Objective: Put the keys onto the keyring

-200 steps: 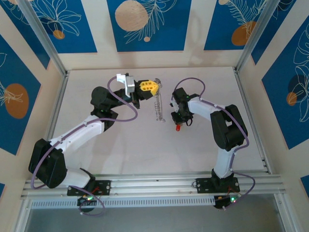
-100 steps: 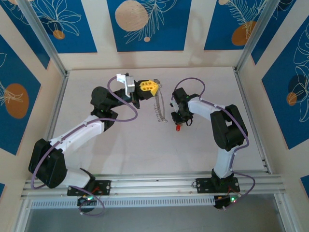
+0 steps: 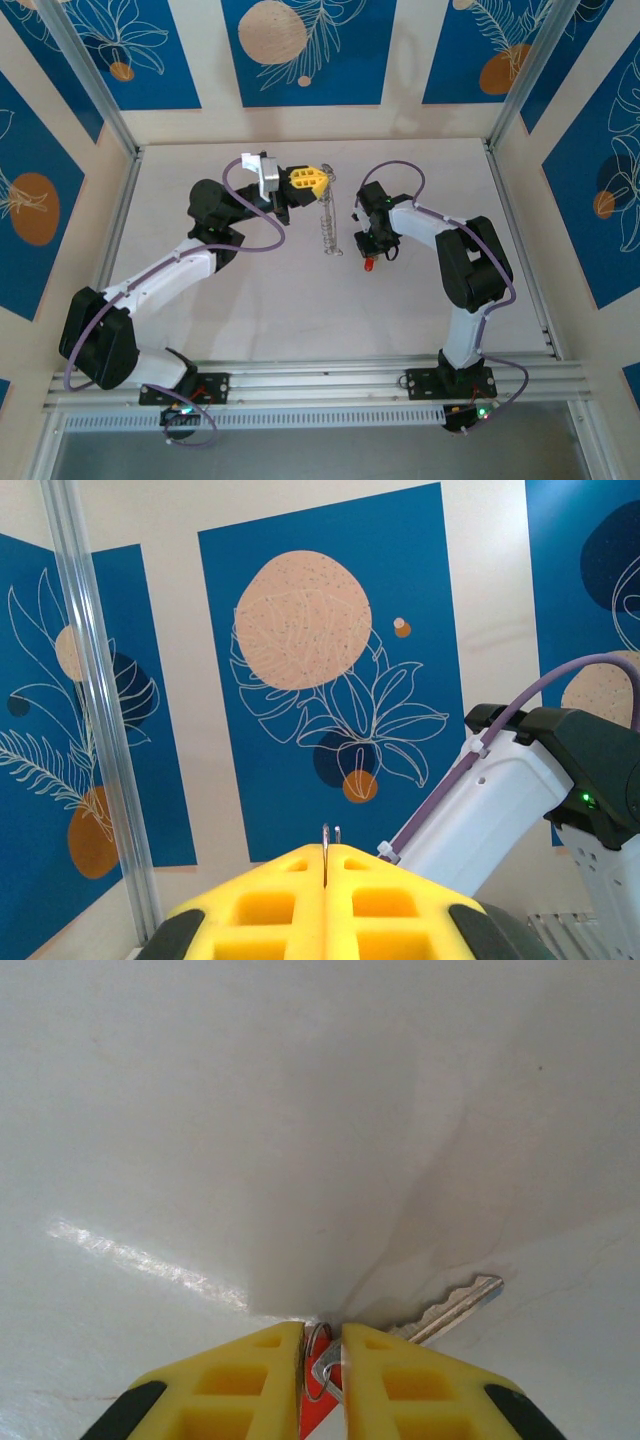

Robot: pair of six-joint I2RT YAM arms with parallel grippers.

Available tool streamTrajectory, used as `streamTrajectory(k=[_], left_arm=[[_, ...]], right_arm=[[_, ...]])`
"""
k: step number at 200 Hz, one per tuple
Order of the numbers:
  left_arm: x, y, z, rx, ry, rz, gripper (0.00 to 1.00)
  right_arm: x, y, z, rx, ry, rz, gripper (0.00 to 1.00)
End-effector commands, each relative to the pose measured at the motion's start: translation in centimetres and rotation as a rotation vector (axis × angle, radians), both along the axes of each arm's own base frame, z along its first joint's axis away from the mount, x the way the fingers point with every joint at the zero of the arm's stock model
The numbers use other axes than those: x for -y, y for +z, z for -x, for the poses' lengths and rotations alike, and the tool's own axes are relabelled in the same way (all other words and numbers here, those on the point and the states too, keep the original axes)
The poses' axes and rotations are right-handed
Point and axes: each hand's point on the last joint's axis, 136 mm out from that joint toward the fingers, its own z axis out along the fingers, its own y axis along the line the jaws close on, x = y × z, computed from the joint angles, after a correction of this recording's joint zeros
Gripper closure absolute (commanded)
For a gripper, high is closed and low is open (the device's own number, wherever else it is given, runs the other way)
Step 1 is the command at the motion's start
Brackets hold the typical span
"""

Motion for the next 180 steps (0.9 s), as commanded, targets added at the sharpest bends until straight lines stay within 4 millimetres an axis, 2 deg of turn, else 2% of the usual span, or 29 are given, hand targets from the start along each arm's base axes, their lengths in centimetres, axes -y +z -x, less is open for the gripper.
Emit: streamTrajectory(k=[1, 48, 94, 148, 180], left_arm=[[-0.6, 2.0, 1.8, 0.077, -0.022, 0.049, 1.00], [-0.5, 2.0, 1.8, 0.076, -0.021, 0.048, 1.00], [-0.6, 2.1, 1.8, 0.077, -0.019, 0.050, 1.00], [-0.5, 2.1, 1.8, 0.075, -0.020, 0.049, 1.00], [-0.6, 1.8, 1.6, 0.066, -0.007, 0.048, 1.00]], right_arm=[[0.1, -0.6, 0.4, -0.031, 0.010, 0.011, 0.82], [0.3, -0.9, 0.5, -0.037, 0.010, 0.017, 0.85], [0.3, -0.8, 0.5, -0.038, 0.009, 0.018, 0.97], [-0.1, 1.4, 0.1, 0.000, 0.013, -0.005, 1.00], [-0.9, 4.3, -0.3, 0.064, -0.001, -0.076, 1.00]])
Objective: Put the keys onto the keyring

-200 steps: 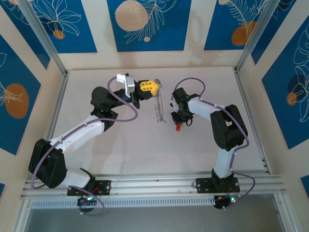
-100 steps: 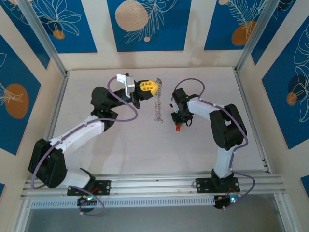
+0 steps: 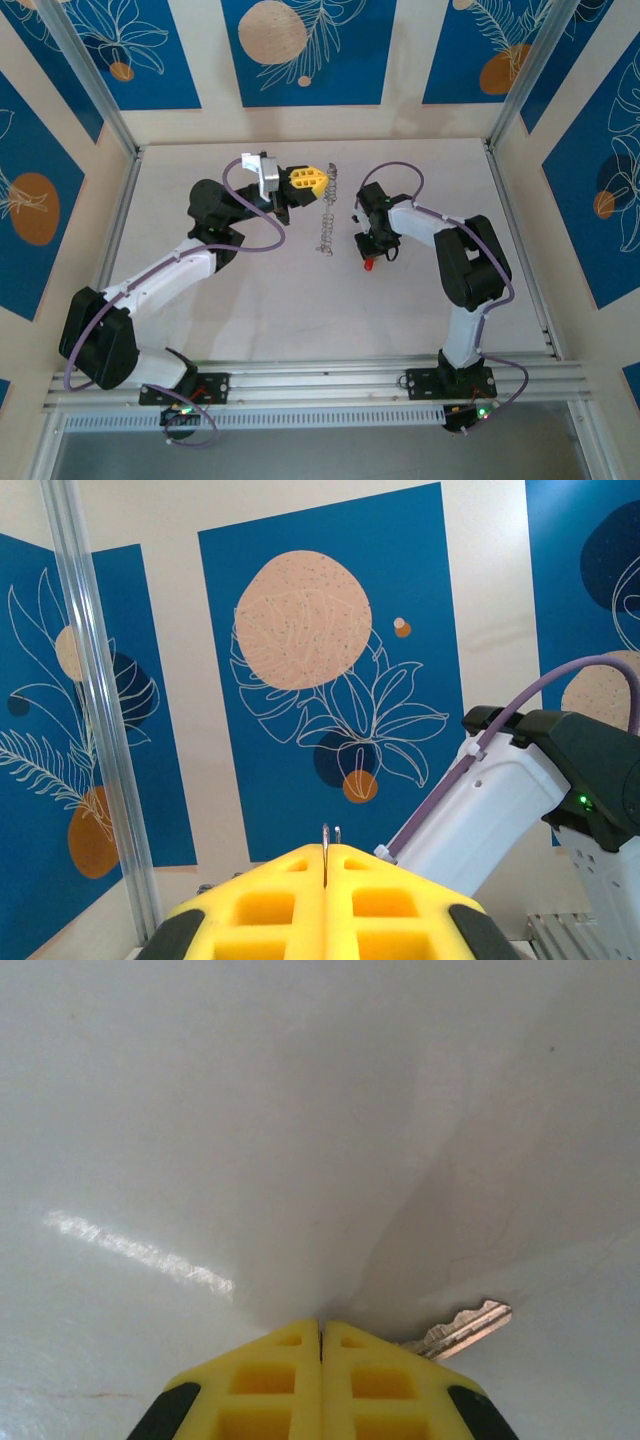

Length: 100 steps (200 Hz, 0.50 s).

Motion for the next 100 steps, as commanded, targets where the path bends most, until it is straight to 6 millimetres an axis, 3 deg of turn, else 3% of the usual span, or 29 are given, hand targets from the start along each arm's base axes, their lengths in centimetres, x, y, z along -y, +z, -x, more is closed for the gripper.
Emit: streamTrajectory(k=[1, 17, 48, 72, 100], left_arm=[[-0.6, 1.8, 1.6, 0.067, -0.007, 0.048, 1.00], [-0.6, 1.7, 1.4, 0.061, 0.006, 0.046, 1.00], [-0.8, 1.7, 1.2, 0.057, 0.028, 0.048, 1.00], [-0.9, 1.6, 1.0, 0.054, 0.043, 0.047, 1.00], [-1.0, 1.5, 0.9, 0.051, 0.059, 0.051, 1.00]], right_arm=[[-1.2, 4.6, -0.7, 0.083, -0.006, -0.092, 1.00], [-2.1, 7.5, -1.1, 0.141, -0.008, -0.178, 1.00], [-4.3, 15.2, -0.9, 0.268, 0.024, -0.459, 1.00], [-5.6, 21.1, 0.4, 0.348, 0.105, -0.729, 1.00], [-6.0, 25.7, 2.5, 0.408, 0.201, -0.952, 1.00]])
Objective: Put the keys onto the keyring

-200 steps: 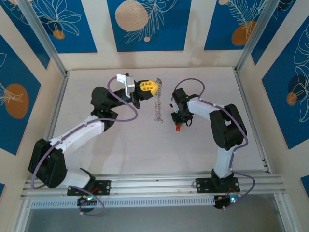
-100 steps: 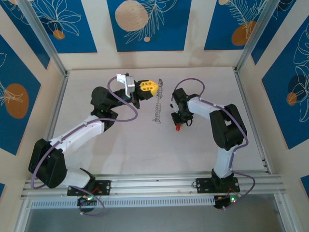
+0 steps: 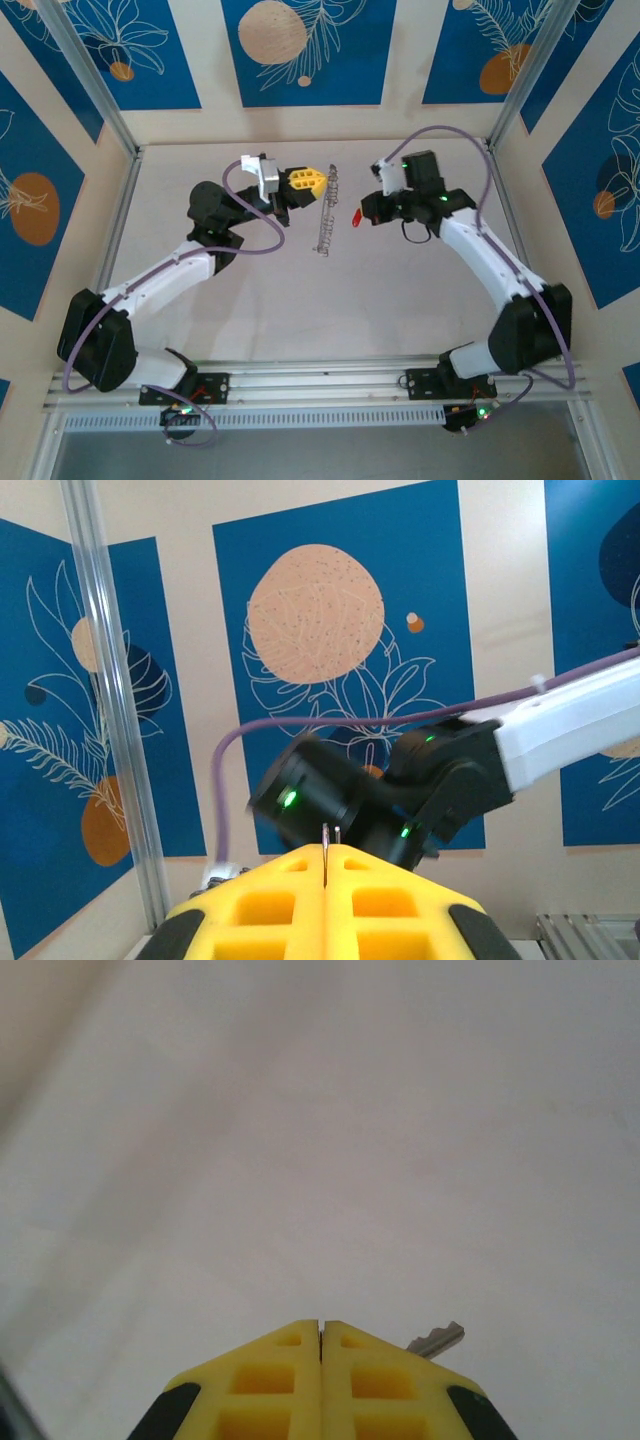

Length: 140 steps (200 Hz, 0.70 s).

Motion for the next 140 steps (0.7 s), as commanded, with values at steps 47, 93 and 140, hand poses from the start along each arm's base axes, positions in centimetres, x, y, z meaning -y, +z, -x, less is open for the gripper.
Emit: streamTrajectory(k=[47, 93, 140], left_arm=[[-0.9, 2.0, 1.1, 0.067, 0.037, 0.052, 1.00], [-1.1, 1.7, 1.2, 0.061, 0.045, 0.050, 1.00], [-1.2, 1.6, 1.3, 0.062, 0.050, 0.046, 1.00]], right_arm=[[-0.9, 1.9, 2.7, -0.005, 0.122, -0.208, 1.00], [0.2, -8.0, 2.4, -0.212, -0.011, 0.080, 1.00], [1.2, -18.2, 4.0, -0.429, -0.090, 0.399, 1.00]])
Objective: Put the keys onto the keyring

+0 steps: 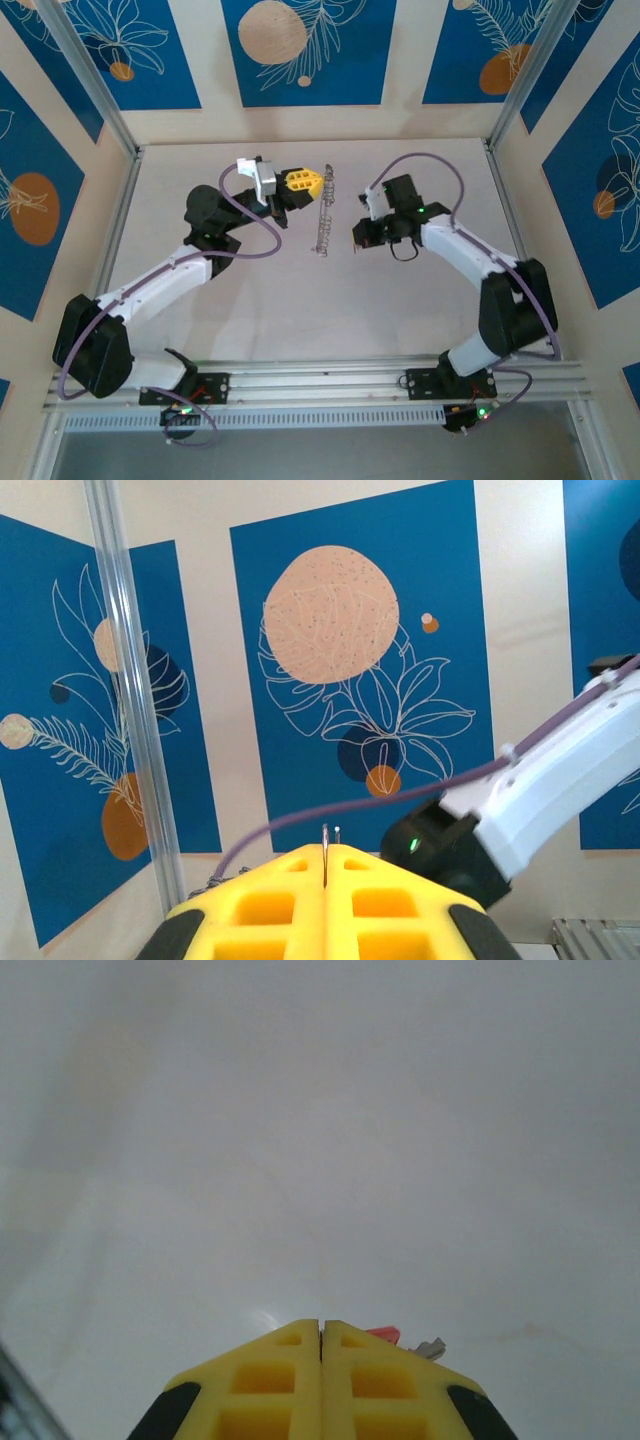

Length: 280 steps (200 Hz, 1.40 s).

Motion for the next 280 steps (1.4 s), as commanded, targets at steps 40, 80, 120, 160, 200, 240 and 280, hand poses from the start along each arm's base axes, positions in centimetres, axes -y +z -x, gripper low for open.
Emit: streamTrajectory(k=[40, 80, 120, 160, 200, 240, 280], left_arm=[[-0.7, 1.8, 1.4, 0.068, 0.012, 0.037, 1.00], [-0.7, 1.7, 1.4, 0.069, 0.015, 0.036, 1.00], [-0.7, 1.7, 1.5, 0.074, 0.011, 0.035, 1.00], [-0.8, 1.7, 1.6, 0.078, 0.012, 0.037, 1.00], [-0.8, 1.7, 1.7, 0.079, 0.011, 0.038, 1.00], [-0.9, 1.7, 1.8, 0.080, 0.009, 0.038, 1.00], [-0.8, 1.7, 1.8, 0.080, 0.007, 0.038, 1.00]], right_arm=[[2.0, -9.3, 2.5, -0.184, -0.036, 0.403, 1.00], [1.8, -10.7, 2.7, -0.216, -0.066, 0.422, 1.00], [1.6, -10.1, 2.8, -0.207, -0.078, 0.413, 0.84], [1.6, -9.2, 2.6, -0.191, -0.087, 0.406, 0.82], [1.5, -8.5, 2.6, -0.177, -0.087, 0.402, 0.82], [2.0, -8.6, 2.8, -0.179, -0.092, 0.424, 0.82], [2.2, -8.1, 2.8, -0.167, -0.094, 0.427, 0.82]])
